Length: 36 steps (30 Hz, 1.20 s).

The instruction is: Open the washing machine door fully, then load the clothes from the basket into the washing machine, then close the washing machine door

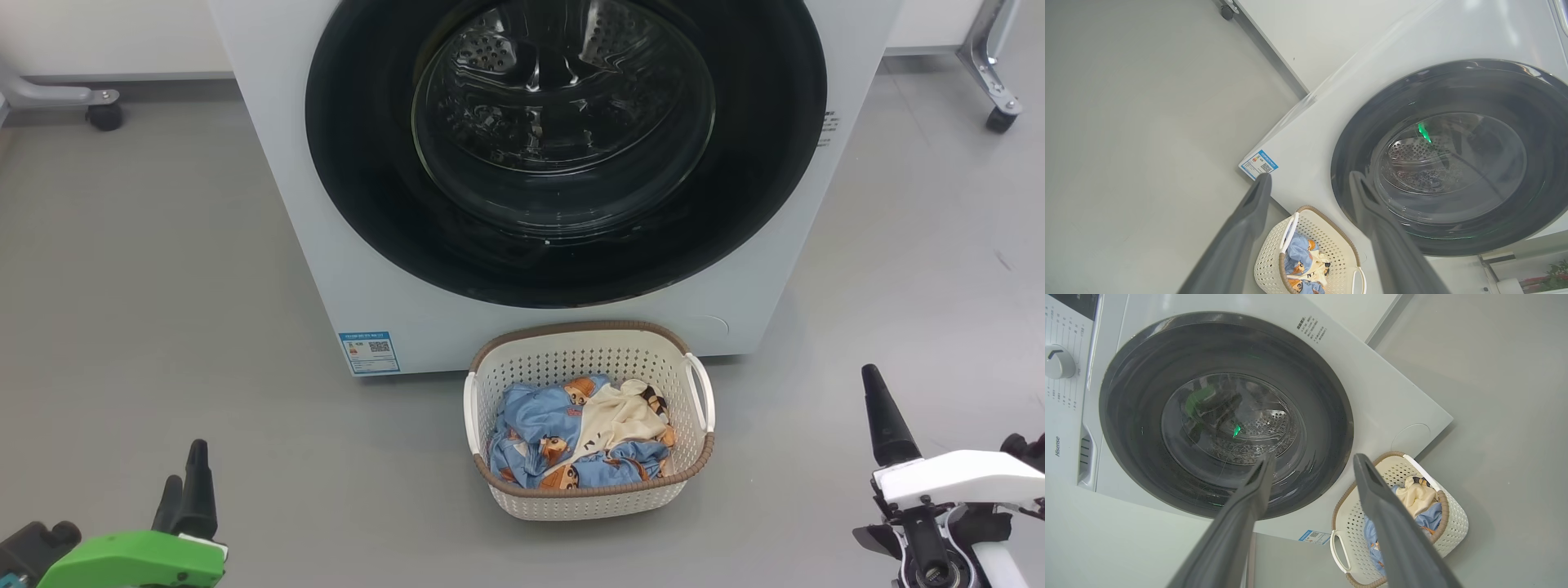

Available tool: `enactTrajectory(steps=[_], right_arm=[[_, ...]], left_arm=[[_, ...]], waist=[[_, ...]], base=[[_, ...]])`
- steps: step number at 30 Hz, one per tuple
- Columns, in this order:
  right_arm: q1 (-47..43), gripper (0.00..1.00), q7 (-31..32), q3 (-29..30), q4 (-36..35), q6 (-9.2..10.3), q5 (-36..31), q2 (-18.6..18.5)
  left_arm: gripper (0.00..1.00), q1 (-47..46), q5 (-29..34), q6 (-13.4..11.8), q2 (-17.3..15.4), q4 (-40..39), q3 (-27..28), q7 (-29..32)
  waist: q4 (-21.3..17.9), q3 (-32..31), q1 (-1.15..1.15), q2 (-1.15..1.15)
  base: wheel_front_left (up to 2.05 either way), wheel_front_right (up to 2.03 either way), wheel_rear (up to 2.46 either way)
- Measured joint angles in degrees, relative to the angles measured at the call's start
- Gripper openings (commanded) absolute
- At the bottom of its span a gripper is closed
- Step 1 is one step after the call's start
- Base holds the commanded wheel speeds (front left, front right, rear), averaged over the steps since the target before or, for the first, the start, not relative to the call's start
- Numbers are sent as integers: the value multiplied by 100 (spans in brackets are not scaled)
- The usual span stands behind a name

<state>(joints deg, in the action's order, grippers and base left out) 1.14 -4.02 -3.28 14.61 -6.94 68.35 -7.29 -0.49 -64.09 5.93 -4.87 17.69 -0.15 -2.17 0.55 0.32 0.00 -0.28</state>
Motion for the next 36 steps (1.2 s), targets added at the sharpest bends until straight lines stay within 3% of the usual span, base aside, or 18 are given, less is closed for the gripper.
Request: enactTrajectory(steps=[36], right_arm=[[69,100,-601,-579,-36,-5,-3583,-137]], left_arm=[[100,112,3554,-508,-62,-402,-252,-705]], waist=[[41,34,0,0]], base=[[0,0,0]])
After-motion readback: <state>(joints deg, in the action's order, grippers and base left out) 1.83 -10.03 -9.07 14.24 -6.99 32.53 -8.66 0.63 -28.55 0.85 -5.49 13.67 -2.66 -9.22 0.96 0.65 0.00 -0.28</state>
